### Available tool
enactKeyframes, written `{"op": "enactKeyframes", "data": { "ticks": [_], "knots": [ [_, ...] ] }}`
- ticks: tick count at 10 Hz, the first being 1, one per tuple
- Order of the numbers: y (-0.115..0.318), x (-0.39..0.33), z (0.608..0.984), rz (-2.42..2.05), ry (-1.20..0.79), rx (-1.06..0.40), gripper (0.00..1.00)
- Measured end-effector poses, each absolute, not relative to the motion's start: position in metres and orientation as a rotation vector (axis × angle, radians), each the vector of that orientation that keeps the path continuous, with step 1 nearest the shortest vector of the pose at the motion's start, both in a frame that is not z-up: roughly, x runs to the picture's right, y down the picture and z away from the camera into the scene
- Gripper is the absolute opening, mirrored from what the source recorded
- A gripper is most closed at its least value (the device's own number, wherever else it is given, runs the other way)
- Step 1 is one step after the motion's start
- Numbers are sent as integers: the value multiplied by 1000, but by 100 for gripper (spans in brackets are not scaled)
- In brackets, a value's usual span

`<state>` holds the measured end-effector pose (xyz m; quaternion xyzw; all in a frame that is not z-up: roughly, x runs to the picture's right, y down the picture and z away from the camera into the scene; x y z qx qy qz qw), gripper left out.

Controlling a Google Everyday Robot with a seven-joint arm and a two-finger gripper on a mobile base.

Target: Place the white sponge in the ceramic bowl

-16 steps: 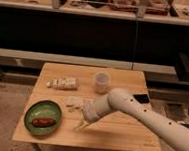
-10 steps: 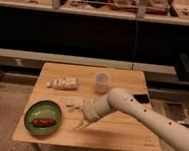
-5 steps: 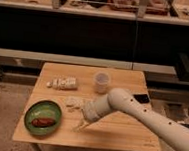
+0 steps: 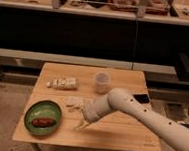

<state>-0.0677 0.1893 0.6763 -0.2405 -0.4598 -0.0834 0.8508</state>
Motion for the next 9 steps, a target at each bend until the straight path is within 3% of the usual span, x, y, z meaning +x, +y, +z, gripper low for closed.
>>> {"op": "enactKeyframes", "data": {
  "ticks": [6, 9],
  "knots": [
    [189, -68, 676, -175, -968, -507, 56],
    [198, -38, 699, -72, -903, -529, 56]
  ]
}}
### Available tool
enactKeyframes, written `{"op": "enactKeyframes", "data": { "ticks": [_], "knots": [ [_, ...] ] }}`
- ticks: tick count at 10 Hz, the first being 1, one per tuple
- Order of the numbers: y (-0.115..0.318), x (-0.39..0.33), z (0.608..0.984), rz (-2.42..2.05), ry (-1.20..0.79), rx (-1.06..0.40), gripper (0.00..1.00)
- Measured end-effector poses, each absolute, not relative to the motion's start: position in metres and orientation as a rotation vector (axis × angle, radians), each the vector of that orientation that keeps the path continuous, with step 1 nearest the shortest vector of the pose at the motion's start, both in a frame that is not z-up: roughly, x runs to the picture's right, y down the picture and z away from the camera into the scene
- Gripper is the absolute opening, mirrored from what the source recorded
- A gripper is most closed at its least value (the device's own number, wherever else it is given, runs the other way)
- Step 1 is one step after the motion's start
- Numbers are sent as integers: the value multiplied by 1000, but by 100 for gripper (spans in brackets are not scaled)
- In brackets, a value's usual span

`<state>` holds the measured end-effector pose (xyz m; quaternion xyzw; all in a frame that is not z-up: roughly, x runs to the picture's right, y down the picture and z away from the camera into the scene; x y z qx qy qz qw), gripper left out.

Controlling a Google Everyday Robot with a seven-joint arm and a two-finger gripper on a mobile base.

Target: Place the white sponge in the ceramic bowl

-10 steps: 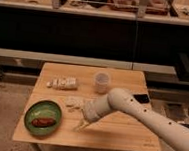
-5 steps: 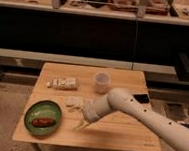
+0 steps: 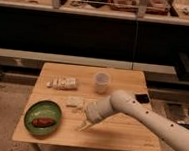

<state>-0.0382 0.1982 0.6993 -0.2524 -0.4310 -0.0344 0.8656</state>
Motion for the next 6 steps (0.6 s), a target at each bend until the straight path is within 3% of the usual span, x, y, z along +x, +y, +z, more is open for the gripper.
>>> {"op": "enactKeyframes", "data": {
  "ticks": [6],
  "knots": [
    [182, 44, 749, 137, -726, -469, 56]
  ]
}}
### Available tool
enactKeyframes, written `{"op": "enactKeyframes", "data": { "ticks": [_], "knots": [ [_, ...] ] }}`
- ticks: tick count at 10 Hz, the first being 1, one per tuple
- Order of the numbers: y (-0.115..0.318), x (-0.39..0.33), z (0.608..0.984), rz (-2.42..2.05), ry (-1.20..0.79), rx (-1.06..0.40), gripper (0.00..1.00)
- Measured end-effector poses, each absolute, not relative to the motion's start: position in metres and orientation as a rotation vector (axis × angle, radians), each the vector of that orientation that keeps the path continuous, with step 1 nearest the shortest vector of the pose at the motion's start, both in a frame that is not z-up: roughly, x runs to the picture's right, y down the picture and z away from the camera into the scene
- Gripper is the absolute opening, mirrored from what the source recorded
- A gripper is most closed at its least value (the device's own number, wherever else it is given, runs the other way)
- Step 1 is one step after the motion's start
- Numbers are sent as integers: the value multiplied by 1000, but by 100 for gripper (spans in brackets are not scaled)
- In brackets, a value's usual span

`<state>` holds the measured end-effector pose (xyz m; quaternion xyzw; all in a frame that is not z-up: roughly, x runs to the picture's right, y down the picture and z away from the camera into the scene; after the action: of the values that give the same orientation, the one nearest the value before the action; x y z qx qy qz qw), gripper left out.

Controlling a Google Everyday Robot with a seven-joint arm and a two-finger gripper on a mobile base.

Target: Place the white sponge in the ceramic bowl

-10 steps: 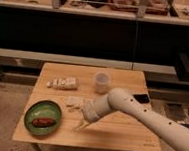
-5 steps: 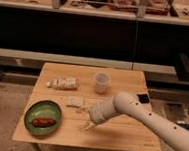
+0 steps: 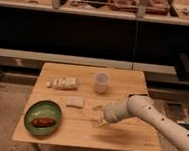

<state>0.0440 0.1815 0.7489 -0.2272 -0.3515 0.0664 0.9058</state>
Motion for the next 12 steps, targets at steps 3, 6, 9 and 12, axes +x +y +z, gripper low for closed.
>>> {"op": "enactKeyframes", "data": {
  "ticks": [3, 6, 9, 12],
  "knots": [
    [156, 47, 787, 187, -710, -439, 56],
    [129, 32, 822, 160, -695, -424, 56],
    [118, 2, 849, 147, -701, -447, 56],
    [118, -28, 874, 163, -715, -493, 56]
  ]
}}
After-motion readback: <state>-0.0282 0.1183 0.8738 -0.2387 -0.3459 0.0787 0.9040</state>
